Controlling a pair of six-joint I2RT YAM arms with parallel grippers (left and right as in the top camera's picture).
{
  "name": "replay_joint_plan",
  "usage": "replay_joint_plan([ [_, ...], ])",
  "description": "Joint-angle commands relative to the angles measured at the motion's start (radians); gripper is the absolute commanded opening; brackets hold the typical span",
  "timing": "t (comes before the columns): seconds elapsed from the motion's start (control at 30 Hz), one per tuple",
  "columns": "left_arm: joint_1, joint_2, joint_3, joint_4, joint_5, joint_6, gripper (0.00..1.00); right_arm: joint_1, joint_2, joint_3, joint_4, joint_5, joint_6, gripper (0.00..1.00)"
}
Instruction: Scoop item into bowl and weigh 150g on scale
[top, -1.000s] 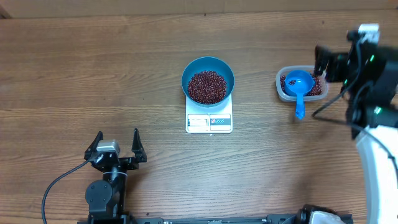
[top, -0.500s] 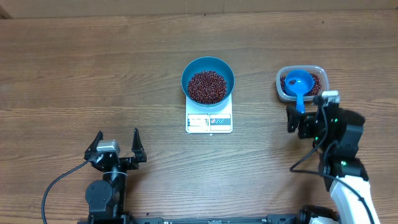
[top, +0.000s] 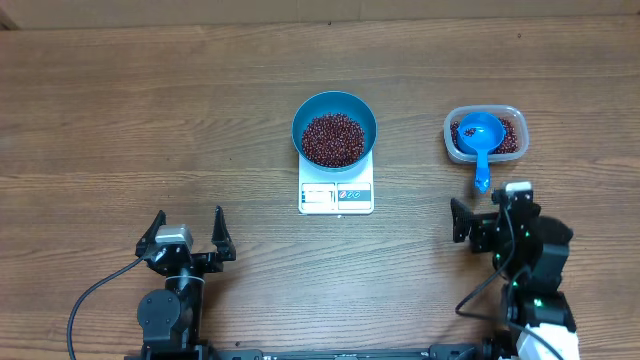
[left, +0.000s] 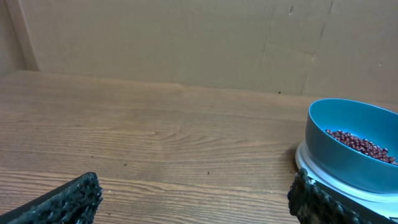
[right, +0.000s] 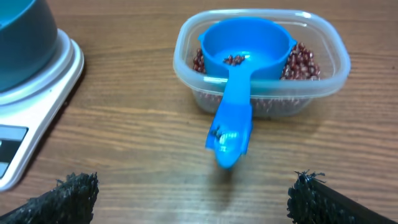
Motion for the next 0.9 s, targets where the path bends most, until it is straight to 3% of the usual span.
replay_joint_plan([
  [0.0,0.007,-0.009,-0.003,-0.001,-0.006,0.012,1.00,0.006,-0.064,-0.066,0.044,-0.010,0.004,1.00],
  [0.33,0.007,-0.009,-0.003,-0.001,-0.006,0.012,1.00,0.021,-0.208,-0.181,0.100,-0.028,0.004,1.00],
  [0.63,0.007,-0.009,-0.003,-0.001,-0.006,0.012,1.00,0.072,-0.410,-0.185,-0.051,0.038,0.004,1.00],
  [0.87,0.007,-0.009,-0.003,-0.001,-0.006,0.012,1.00,0.119,-0.539,-0.185,-0.053,0.090,0.003,1.00],
])
